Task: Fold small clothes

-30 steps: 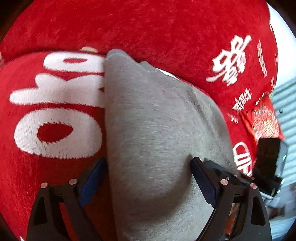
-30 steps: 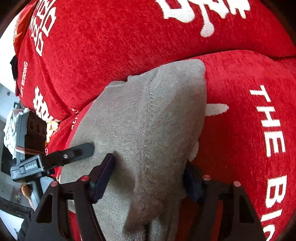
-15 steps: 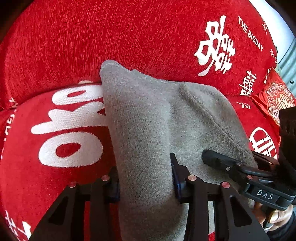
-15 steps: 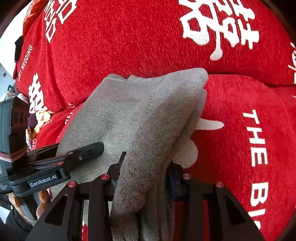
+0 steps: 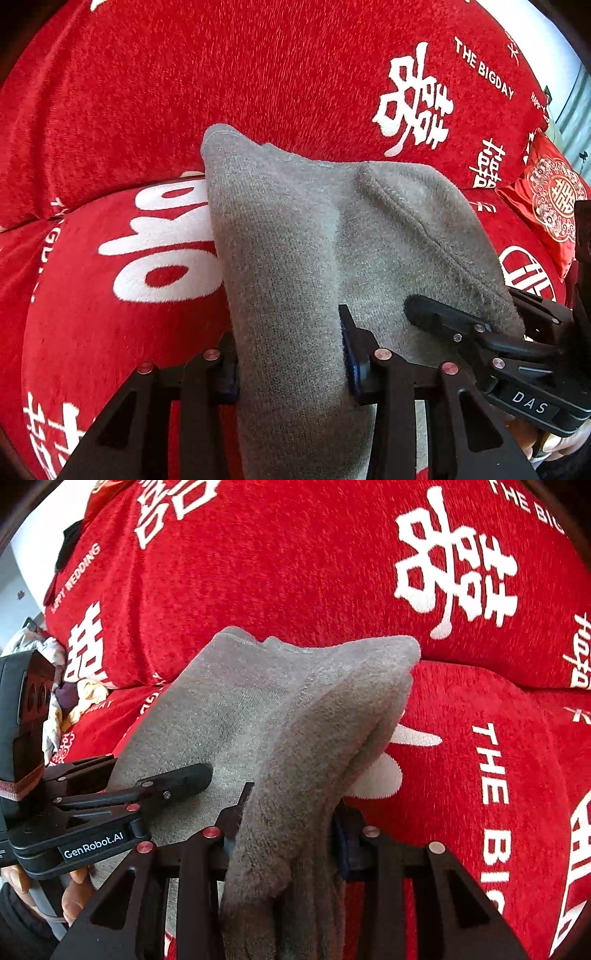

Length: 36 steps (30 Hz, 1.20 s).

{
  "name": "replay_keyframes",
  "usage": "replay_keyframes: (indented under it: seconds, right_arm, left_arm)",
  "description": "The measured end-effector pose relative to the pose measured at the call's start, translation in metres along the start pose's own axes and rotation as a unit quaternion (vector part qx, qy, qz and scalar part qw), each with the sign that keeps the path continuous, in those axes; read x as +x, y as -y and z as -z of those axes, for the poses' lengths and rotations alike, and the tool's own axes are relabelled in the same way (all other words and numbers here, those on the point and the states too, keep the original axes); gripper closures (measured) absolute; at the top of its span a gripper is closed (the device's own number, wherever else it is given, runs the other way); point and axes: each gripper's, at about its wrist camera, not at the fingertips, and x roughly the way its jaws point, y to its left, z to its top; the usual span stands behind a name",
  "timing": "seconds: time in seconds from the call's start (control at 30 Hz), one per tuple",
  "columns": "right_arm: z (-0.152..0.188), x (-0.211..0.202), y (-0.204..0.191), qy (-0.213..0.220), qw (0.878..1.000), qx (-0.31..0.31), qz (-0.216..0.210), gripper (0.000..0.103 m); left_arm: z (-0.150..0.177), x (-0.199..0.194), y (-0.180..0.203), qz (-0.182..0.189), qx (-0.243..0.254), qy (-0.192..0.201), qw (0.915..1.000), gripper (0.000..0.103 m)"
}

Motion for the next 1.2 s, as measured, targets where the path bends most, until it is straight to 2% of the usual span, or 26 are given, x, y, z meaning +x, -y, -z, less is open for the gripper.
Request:
replay_keyframes:
  seconds: [0.53, 1.2]
  right_arm:
    - [0.045, -0.045, -0.035, 0.015, 1.000, -0.017, 0.002, 0.064]
    - [0.088, -0.083, -0.072, 0.033, 0.999, -0.035, 0.012, 0.064]
  left_arm:
    - [0.054, -0.050, 0.011, -0.020, 0.017, 0.020, 0.9995, 0.061]
    - [0.101, -0.093, 0.014, -0.028, 0.028, 0.039, 0.9985, 0.061]
